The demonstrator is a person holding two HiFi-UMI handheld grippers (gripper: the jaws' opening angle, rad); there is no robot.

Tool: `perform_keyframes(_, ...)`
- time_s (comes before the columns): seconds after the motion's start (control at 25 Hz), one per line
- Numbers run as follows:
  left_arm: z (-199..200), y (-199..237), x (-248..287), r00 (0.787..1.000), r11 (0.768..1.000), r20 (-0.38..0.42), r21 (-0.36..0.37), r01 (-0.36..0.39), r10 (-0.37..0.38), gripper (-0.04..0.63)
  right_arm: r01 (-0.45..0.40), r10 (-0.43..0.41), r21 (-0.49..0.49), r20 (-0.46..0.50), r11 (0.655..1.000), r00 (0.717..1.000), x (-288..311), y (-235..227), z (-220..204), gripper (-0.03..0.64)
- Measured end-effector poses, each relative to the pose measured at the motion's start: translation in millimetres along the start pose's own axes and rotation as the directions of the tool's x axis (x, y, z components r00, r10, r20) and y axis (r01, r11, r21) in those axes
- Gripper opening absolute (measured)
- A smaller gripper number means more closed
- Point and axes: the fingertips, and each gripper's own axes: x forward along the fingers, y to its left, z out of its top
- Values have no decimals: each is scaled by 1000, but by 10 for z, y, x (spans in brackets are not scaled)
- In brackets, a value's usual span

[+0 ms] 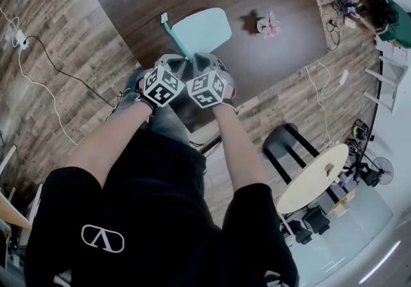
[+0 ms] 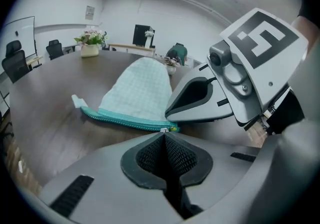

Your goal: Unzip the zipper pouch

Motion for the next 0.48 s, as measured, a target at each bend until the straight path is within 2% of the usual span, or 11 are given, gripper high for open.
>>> perform_keyframes(0.32,54,334,-65,999,998,22,-55,-43,45,5,13,-12,-68,15,998,1000,-16,72,-2,-3)
perform_keyframes(0.48,102,593,-95,997,995,22,-61,-76,77,5,10,-9,-66,17,998,1000,-16,70,-4,-3)
